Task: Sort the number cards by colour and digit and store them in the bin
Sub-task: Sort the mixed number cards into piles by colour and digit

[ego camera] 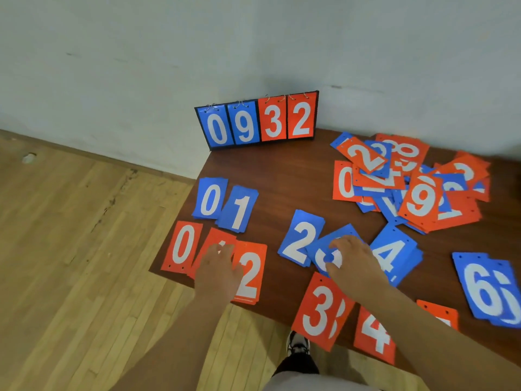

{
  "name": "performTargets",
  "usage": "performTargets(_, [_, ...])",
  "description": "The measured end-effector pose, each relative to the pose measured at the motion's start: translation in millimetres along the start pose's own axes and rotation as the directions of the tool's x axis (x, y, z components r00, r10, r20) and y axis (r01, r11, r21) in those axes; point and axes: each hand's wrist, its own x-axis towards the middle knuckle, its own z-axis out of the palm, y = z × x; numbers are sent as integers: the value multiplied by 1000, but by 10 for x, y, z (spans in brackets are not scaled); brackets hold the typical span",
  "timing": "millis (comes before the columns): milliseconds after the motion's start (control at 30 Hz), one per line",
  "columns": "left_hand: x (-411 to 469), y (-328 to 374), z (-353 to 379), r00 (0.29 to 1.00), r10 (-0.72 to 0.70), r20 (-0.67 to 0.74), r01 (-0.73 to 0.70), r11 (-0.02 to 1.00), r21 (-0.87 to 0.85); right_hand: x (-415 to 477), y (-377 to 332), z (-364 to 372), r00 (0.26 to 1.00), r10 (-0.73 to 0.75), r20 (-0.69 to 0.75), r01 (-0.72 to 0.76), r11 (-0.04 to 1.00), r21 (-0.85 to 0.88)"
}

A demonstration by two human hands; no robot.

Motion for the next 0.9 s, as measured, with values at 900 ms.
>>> performTargets(900, [1421, 3506, 807, 991, -76, 112, 87, 992, -92, 1379, 1950, -1000, 835, 544, -81, -518, 828, 215])
